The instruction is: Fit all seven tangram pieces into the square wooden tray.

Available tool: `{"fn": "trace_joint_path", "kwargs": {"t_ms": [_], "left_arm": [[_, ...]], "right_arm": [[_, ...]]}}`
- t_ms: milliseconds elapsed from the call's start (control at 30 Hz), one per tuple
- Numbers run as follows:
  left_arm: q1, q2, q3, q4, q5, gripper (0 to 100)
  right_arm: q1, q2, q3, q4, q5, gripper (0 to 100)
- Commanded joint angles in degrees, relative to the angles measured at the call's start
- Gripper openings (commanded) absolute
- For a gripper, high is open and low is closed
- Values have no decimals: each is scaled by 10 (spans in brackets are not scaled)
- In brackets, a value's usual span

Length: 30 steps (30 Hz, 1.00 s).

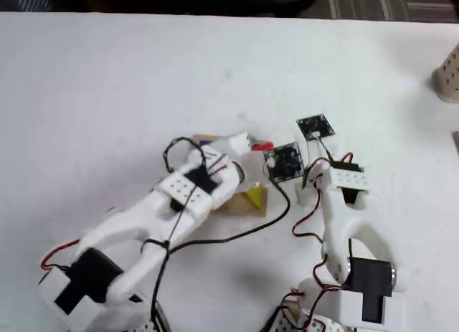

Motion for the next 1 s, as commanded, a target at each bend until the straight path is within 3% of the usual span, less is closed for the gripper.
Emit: {"fn": "trace_joint_path", "kwargs": {"t_ms": [0, 300, 500, 867, 967], "left_arm": [[-3, -31, 13, -36, 7, 21], [-3, -35, 45, 37, 7, 38], [-10, -49, 42, 94, 11, 214], [-15, -213, 47, 228, 14, 222], [-23, -255, 55, 225, 91, 221]], "right_arm": [[0, -17, 3, 4, 4, 137], [1, -17, 3, 4, 4, 137], [0, -17, 3, 4, 4, 137], [-2, -17, 3, 4, 4, 137], [-2, -17, 3, 4, 4, 137]]}}
